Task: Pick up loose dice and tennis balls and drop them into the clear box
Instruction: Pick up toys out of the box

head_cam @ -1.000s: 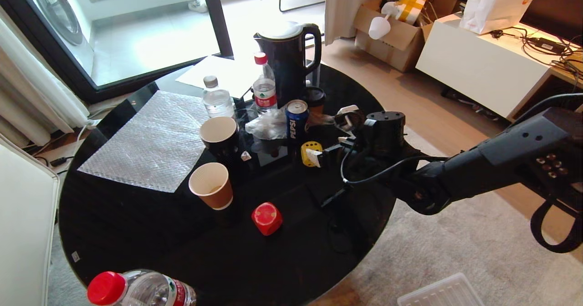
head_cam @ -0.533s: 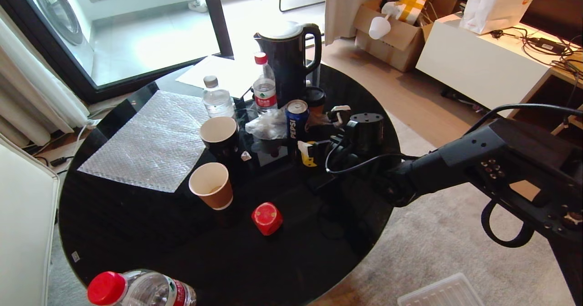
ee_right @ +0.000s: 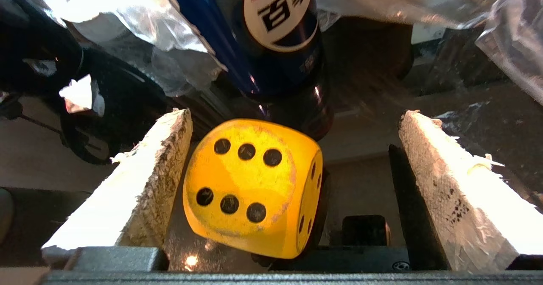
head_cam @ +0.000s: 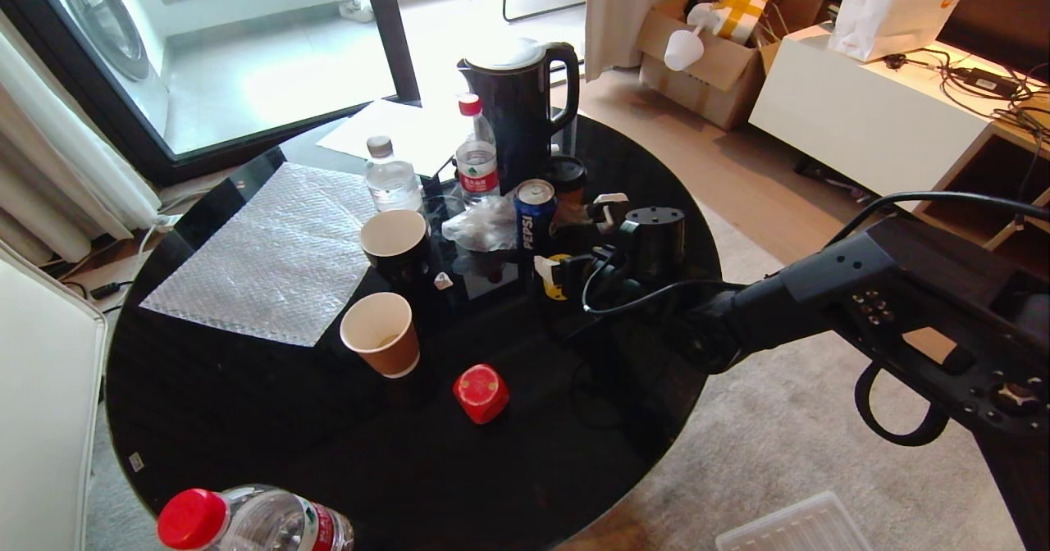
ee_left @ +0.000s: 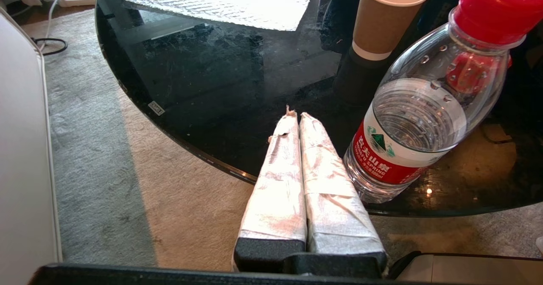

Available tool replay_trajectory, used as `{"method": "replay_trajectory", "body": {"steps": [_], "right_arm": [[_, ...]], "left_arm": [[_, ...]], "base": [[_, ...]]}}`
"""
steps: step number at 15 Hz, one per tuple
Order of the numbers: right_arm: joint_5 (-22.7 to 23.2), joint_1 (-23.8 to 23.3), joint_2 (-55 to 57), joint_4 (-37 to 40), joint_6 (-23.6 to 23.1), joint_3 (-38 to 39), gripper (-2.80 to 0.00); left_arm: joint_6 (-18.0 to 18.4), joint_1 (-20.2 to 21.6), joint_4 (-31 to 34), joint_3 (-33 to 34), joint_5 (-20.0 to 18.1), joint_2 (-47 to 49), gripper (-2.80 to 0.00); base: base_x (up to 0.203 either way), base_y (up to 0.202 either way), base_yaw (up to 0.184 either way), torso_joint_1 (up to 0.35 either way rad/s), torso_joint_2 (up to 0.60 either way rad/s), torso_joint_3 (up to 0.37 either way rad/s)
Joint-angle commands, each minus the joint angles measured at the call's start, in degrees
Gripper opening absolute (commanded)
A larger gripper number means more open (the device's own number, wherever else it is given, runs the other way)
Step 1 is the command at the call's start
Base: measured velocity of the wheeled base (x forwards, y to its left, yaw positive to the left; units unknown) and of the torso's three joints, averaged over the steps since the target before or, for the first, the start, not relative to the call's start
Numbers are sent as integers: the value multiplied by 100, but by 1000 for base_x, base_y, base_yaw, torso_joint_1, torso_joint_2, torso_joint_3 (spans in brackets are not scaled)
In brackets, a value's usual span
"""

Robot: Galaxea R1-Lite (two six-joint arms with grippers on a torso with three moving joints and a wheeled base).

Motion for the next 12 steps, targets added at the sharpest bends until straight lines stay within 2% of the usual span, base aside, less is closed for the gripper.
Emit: {"method": "replay_trajectory", "body": {"steps": [1,12], "right_arm": [[-66,6,55,-18,-7,80,0],[19,113,19,-698,-155,802,0]], "left_arm": [[5,0,2,0,2,0,-280],[-4,0,-7,9,2,0,-280]], "base": [[0,0,0,0,0,0],[0,0,0,0,0,0]]}}
